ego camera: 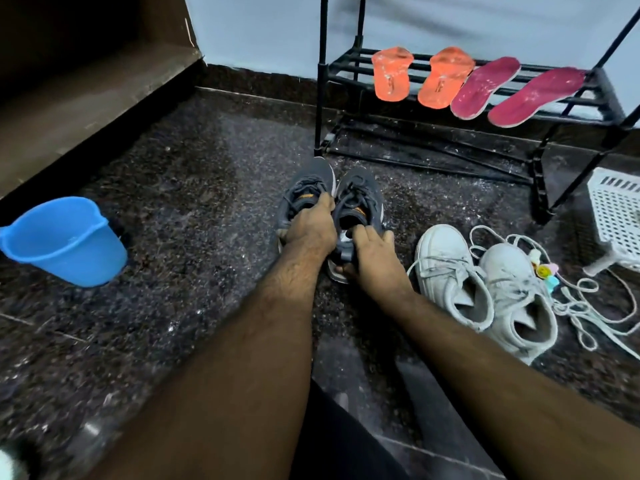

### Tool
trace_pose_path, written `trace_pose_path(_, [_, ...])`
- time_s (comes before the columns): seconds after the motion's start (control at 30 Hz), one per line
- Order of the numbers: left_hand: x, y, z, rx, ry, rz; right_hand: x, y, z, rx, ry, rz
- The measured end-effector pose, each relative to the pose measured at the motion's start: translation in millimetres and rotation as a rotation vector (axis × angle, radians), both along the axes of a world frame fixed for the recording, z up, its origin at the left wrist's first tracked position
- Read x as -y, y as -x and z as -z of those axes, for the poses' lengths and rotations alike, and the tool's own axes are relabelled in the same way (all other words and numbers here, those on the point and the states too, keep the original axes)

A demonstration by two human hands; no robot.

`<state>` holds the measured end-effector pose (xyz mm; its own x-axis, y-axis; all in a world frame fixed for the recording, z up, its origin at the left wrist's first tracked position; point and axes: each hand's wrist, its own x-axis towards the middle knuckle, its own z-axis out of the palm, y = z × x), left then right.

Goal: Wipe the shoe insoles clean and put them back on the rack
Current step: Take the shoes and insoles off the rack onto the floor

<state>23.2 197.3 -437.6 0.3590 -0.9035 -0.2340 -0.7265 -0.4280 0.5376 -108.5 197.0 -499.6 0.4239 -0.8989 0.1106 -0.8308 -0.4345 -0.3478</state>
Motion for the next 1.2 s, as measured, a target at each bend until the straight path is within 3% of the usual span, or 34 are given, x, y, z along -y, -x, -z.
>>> trace_pose_path(0.2, [20.7,-6.2,3.4,0.029,0.09,-0.023,15.7,-9.0,6.8,0.085,0.051,0.041])
trace_pose_path(0.37, [18.9,11.4,-4.7,0.223,0.02,0.016,9.1,-6.4,1.0,0.079,0.064,0.062])
trace_pose_path(0.47, [5.5,37.6,-13.3,0.324,0.094,0.067,1.5,11.8,-7.4,0.098,0.065,0.031])
trace_pose_path(1.0, [-70.0,156.7,-11.7,0.158,0.21,0.559,-81.9,180.0,-46.7,-0.188,0.313,0.225])
trace_pose_path(1.1, [-86.8,185.2,-4.1,0.192,0.251,0.684,-101.9,221.2,-36.0,-0.195,0.252,0.348])
trace_pose_path(1.2, [-101.2,210.6,9.6,0.381,0.216,0.71,-111.3,233.4,-30.1,-0.124,0.076,0.397])
